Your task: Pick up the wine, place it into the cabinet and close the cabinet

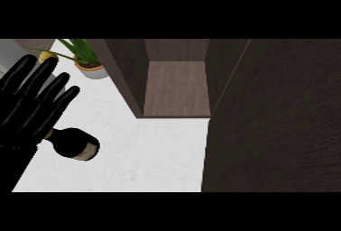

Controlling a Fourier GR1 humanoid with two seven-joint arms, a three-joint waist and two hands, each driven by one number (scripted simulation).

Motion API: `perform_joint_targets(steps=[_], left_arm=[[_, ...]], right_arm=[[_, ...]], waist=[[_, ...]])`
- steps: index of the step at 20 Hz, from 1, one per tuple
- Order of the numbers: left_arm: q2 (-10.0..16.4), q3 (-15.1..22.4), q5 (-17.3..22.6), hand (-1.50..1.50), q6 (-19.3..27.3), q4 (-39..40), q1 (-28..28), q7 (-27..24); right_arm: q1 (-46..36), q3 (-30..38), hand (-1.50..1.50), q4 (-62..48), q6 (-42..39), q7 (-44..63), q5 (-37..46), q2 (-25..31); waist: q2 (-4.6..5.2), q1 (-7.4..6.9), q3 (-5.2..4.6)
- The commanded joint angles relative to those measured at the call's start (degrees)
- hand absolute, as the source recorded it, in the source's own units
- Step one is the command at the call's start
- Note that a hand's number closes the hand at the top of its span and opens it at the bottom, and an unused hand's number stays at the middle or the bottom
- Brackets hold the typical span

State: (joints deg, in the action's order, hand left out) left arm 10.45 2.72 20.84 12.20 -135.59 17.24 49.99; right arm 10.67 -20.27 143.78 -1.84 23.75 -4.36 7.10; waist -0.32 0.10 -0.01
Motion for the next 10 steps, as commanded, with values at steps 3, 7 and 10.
perform_joint_targets(steps=[3, 7, 10], left_arm=[[3.0, -2.68, -0.92, -1.5, 2.18, -10.68, -1.37, 4.45], [3.91, -4.72, -1.1, -1.5, 0.89, -7.83, -1.95, 2.92], [6.43, -8.09, 1.08, -1.5, 2.65, -9.64, 0.29, 7.59]], right_arm=[[-1.21, 1.62, -1.5, 10.78, 2.57, 8.12, -1.06, 1.07], [1.67, 0.17, -1.5, 11.9, 1.53, 5.81, -0.12, 2.55], [2.23, -2.35, -1.5, 12.13, 3.13, 6.03, 2.25, 1.69]], waist=[[-0.12, -0.6, -0.03], [-0.04, 0.02, 0.01], [-0.28, -0.03, 0.0]])
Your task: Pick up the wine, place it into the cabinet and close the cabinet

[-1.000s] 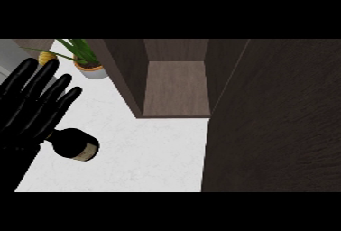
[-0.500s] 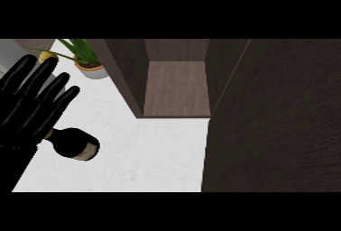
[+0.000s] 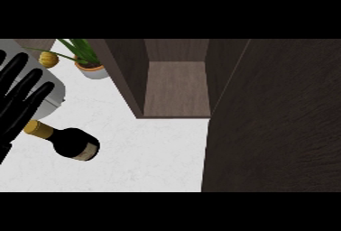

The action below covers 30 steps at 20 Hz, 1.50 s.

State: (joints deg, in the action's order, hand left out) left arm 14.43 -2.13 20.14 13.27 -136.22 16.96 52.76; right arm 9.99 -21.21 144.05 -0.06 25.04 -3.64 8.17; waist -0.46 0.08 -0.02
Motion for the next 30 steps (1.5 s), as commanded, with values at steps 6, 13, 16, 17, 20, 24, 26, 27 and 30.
perform_joint_targets(steps=[6, 13, 16, 17, 20, 24, 26, 27, 30], left_arm=[[3.56, -11.22, 6.4, -1.5, -4.65, -3.3, -1.5, -0.49], [5.58, -19.13, 11.68, -1.5, -11.33, 1.81, -3.06, -3.78], [6.22, -19.69, 9.29, -1.5, -12.28, 5.81, -2.83, -5.56], [6.66, -23.6, 13.32, -1.5, -15.54, 4.93, -6.06, -6.84], [4.86, -23.99, 13.56, -1.5, -17.1, 4.66, -9.81, -8.27], [6.17, -26.34, 13.42, -1.5, -21.19, 11.12, -10.0, -12.06], [2.58, -24.09, 13.31, -1.5, -23.62, 8.83, -14.79, -13.58], [7.06, -28.26, 15.83, -1.5, -23.38, 13.94, -10.79, -12.46], [3.21, -27.59, 13.12, -1.5, -27.08, 13.95, -16.31, -17.62]], right_arm=[[5.34, 2.83, -1.5, 14.8, -0.31, 4.53, -3.13, 3.53], [-0.94, 1.02, -1.5, 12.33, 2.0, 8.55, -1.99, 2.35], [2.37, -2.47, -1.5, 12.21, 1.69, 4.48, 1.05, 1.97], [3.51, -0.72, -1.5, 12.81, 0.99, 3.98, -1.88, 2.73], [-0.21, -1.11, -1.5, 13.65, 3.62, 7.47, 0.89, 2.0], [1.7, -1.27, -1.5, 15.18, 3.01, 7.8, -0.15, 3.02], [-1.7, -2.14, -1.5, 11.58, 3.72, 6.45, 0.77, 1.61], [1.82, 1.91, -1.5, 14.32, 1.13, 4.95, -3.5, 4.52], [-0.98, 0.3, -1.5, 14.1, 3.45, 8.17, -1.41, 2.95]], waist=[[0.02, 0.41, -0.01], [0.25, -0.17, -0.06], [0.25, 0.46, 0.0], [0.17, 0.15, -0.03], [0.15, -0.02, -0.07], [0.18, 0.62, -0.04], [0.24, 0.07, -0.06], [0.24, 0.64, 0.01], [0.22, 0.23, -0.05]])
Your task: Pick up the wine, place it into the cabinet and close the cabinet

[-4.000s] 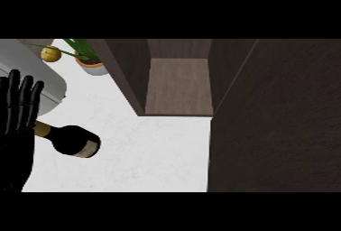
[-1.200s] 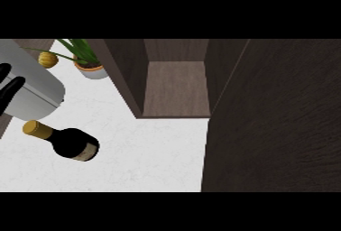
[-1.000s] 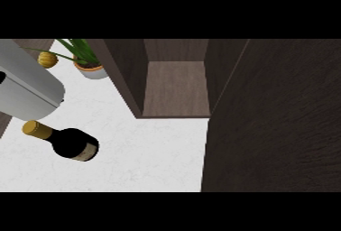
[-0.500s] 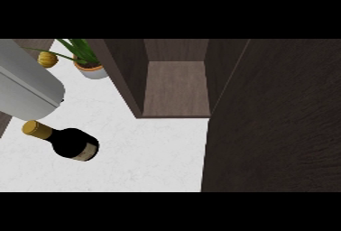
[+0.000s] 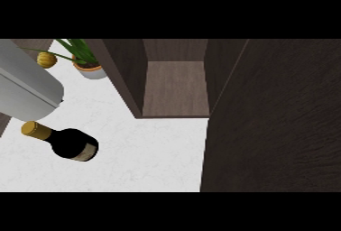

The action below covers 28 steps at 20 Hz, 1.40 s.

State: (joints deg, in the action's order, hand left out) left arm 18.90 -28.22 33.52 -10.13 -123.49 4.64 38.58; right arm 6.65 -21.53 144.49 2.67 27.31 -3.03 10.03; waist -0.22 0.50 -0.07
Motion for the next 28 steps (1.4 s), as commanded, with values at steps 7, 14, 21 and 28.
perform_joint_targets(steps=[7, 14, 21, 28], left_arm=[[-2.5, 0.99, -4.36, -1.5, -7.31, 9.96, -4.27, -8.08], [-5.09, 2.55, -10.08, -1.5, -12.07, 17.97, -5.25, -17.45], [-5.35, 4.11, -16.95, -1.5, -14.53, 29.28, -3.03, -25.83], [-3.93, 2.46, -19.21, -1.5, -14.27, 37.02, -1.54, -30.96]], right_arm=[[2.01, -0.78, -1.5, 15.09, 0.5, 6.16, -1.28, 2.12], [2.94, -4.11, -1.5, 13.85, 2.38, 5.83, 0.39, 0.98], [3.35, -2.13, -1.5, 14.19, 1.95, 4.6, -0.77, 2.85], [4.79, 1.58, -1.5, 14.76, 0.45, 3.55, -3.82, 4.51]], waist=[[0.05, 0.28, -0.02], [0.05, 0.52, 0.0], [0.16, 1.17, -0.02], [0.12, 0.62, 0.04]])
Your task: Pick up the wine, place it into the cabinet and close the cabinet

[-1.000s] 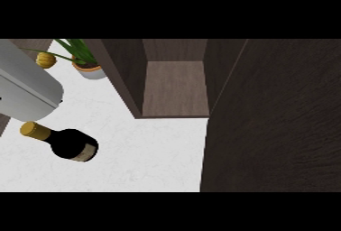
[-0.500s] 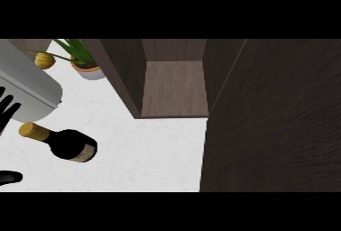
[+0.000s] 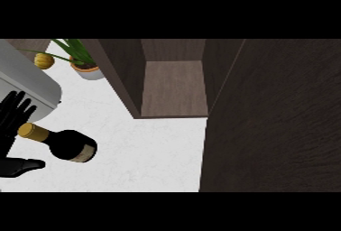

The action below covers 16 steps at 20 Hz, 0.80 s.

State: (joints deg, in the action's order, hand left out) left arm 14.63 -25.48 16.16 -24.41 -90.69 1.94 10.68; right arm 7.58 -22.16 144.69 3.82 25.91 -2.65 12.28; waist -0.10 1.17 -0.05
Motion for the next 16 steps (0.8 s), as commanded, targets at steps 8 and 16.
perform_joint_targets(steps=[8, 16], left_arm=[[3.63, -0.53, -6.93, -1.5, -2.98, 23.67, 5.82, -13.75], [1.9, 2.5, -10.24, -1.5, -3.88, 30.34, 6.9, -20.85]], right_arm=[[5.65, -2.18, -1.5, 12.65, 0.58, 2.02, -0.77, 1.16], [3.85, -3.62, -1.5, 15.79, 1.5, 6.42, -0.45, 2.24]], waist=[[0.09, 0.75, -0.03], [-0.04, 0.31, -0.05]])
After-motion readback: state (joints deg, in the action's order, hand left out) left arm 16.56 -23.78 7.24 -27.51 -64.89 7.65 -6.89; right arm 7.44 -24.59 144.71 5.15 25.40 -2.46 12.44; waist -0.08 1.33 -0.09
